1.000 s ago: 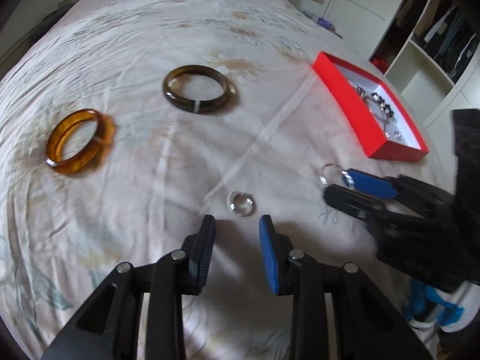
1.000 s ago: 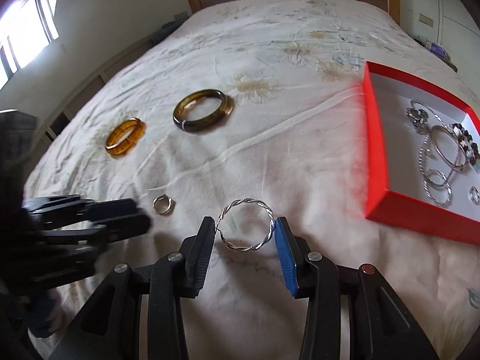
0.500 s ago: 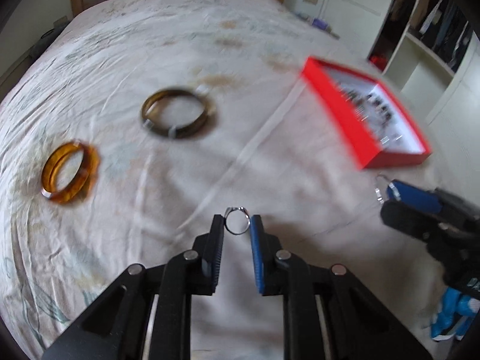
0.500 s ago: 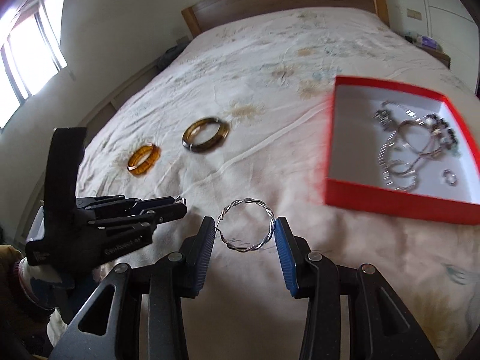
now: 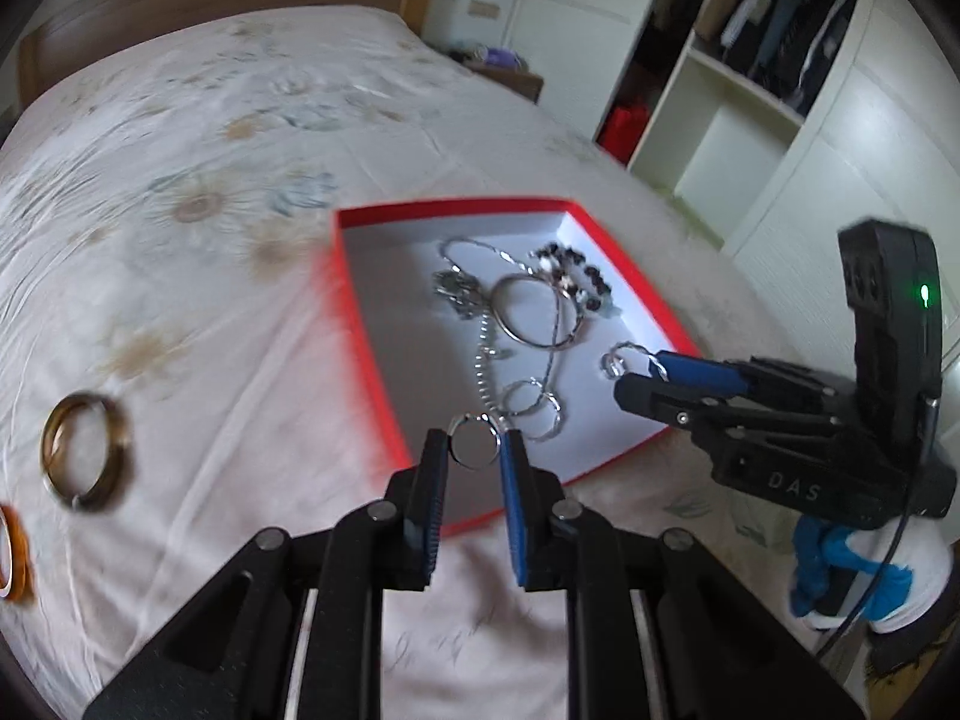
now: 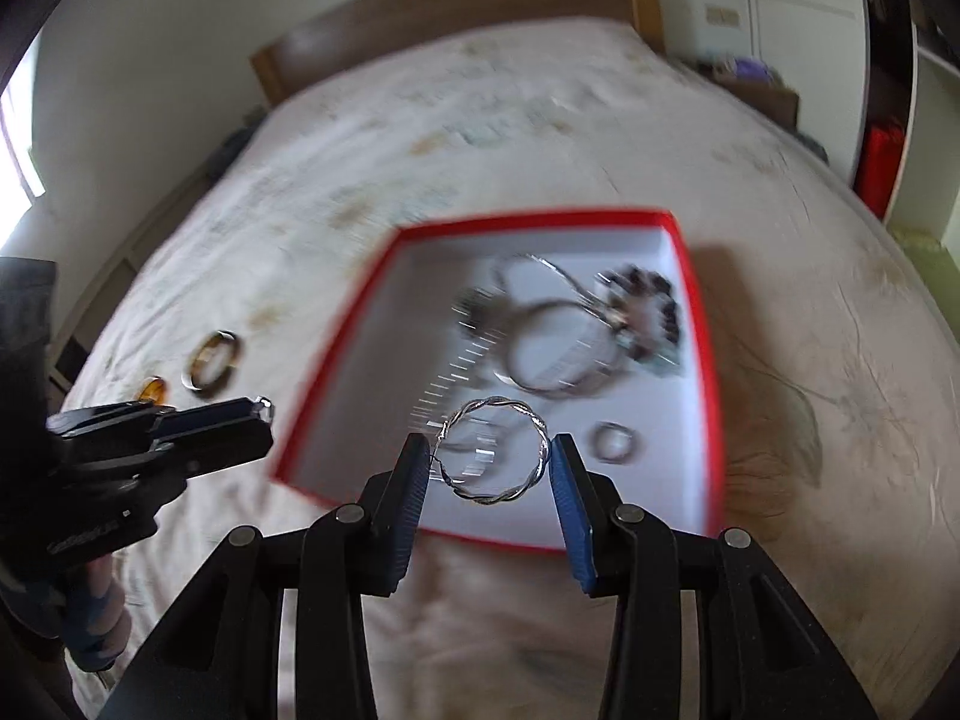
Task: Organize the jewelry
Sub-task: 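Carry the ring with the left tool and the hoop with the right over the box, then lower both items into the red box and open both tools, then withdraw both open tools from the box toward the two bangles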
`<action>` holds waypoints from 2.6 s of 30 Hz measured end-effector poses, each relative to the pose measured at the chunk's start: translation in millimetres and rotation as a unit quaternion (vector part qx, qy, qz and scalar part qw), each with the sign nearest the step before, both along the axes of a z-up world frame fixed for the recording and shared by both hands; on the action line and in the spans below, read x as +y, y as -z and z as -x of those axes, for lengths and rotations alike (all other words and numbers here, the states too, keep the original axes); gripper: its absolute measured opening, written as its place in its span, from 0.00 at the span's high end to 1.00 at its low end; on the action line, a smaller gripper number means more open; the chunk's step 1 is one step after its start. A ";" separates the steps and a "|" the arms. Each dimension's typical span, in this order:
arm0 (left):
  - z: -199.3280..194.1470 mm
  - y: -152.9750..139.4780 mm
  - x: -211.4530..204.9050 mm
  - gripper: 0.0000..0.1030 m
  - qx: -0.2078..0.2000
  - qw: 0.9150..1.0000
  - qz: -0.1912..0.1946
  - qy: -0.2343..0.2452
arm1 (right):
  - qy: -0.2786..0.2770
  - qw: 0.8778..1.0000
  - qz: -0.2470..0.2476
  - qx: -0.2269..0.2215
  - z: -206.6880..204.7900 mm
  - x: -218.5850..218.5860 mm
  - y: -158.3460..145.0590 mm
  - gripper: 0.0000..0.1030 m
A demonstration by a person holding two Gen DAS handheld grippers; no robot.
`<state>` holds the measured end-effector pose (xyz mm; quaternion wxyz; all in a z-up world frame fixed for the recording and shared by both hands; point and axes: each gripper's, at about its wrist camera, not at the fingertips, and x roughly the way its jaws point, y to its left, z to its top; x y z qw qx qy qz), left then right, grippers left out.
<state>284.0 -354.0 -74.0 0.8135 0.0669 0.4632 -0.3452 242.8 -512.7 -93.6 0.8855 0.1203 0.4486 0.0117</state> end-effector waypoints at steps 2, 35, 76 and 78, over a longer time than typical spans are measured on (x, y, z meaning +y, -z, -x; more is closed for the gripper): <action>-3.3 8.5 -14.8 0.84 0.005 1.000 -0.018 0.004 | 0.000 1.000 0.009 0.023 -7.3 -8.9 9.8 0.60; 14.8 57.4 7.1 0.82 0.127 0.991 -0.019 -0.042 | -0.025 0.993 0.031 0.115 16.6 -17.5 32.9 0.61; 77.5 17.4 38.4 0.82 0.120 0.992 -0.008 -0.047 | -0.022 0.992 0.038 0.118 108.2 -16.4 -5.7 0.58; 87.3 5.7 46.1 0.82 0.112 0.992 -0.003 -0.050 | -0.020 0.993 0.037 0.112 116.4 -10.5 -13.5 0.57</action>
